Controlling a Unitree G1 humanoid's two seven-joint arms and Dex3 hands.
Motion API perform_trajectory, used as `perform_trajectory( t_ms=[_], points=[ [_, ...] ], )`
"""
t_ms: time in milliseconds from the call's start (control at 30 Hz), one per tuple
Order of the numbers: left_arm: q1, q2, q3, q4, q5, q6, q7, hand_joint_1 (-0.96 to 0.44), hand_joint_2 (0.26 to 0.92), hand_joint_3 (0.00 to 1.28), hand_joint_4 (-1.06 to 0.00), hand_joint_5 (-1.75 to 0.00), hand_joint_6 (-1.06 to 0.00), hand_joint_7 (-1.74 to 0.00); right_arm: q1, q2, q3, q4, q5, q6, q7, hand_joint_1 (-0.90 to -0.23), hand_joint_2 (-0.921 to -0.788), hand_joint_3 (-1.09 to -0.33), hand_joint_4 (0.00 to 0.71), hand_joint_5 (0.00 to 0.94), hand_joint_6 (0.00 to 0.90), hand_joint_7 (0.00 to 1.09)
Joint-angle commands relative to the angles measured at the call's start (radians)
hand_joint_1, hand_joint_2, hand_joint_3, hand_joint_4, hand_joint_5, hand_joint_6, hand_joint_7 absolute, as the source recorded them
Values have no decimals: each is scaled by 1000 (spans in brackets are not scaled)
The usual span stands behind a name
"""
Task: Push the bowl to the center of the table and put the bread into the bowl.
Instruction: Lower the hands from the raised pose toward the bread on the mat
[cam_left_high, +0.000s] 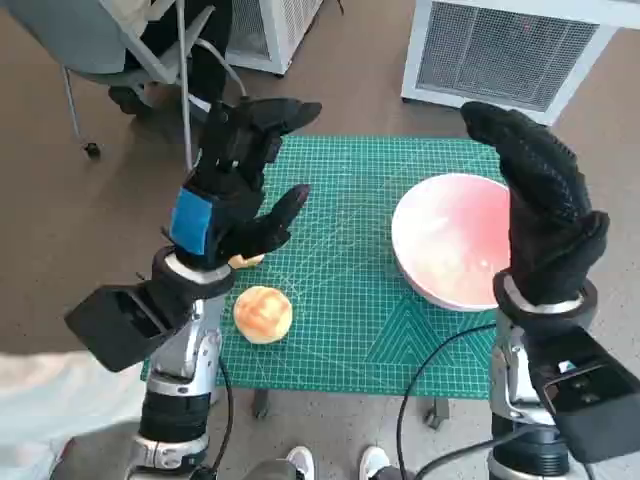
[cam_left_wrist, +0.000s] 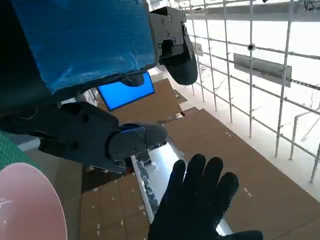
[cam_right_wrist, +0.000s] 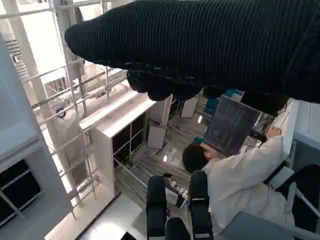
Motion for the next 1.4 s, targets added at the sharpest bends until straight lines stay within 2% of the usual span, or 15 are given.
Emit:
perform_trajectory(
  t_ms=[33, 433, 700, 867, 967, 1200, 1300, 1400],
  points=[
    [5, 8, 3, -14, 7, -11, 5, -286, 846, 548, -30, -873, 1, -1092, 28, 7, 0, 3, -14, 2, -9, -396, -921, -507, 450, 7, 116, 750],
    [15, 14, 4, -26, 5, -10, 7, -299, 847, 544, -25, -880, 1, -1093, 34, 9, 4, 2, -16, -2, -7, -395, -921, -509, 445, 3, 111, 751],
    [19, 15, 3, -22, 6, -14, 8, -303, 849, 542, -23, -885, 1, -1093, 42, -7, -10, 14, 8, -13, 9, -395, -921, -507, 445, 3, 109, 754],
    [24, 14, 5, -22, 1, -13, 7, -304, 850, 540, -21, -888, 1, -1093, 43, -53, -73, 94, 59, -55, 34, -402, -921, -495, 448, 4, 126, 721],
    [27, 15, 7, -24, -1, -13, 7, -302, 850, 540, -21, -889, 1, -1093, 38, -79, -118, 168, 71, -91, 33, -399, -921, -487, 451, 4, 153, 674],
    [33, 17, 14, -26, -14, -8, 4, -282, 849, 543, -19, -892, 1, -1094, 13, -113, -217, 354, 55, -140, -29, -374, -921, -491, 442, 0, 188, 599],
    [35, 17, 16, -28, -21, -3, 3, -274, 849, 546, -17, -893, 1, -1095, -2, -123, -246, 435, 61, -146, -47, -364, -921, -499, 437, 0, 188, 587],
    [36, 17, 16, -31, -26, 1, 5, -270, 848, 548, -16, -893, 1, -1097, -23, -138, -273, 529, 51, -151, -78, -359, -921, -505, 432, 0, 186, 580]
  ],
)
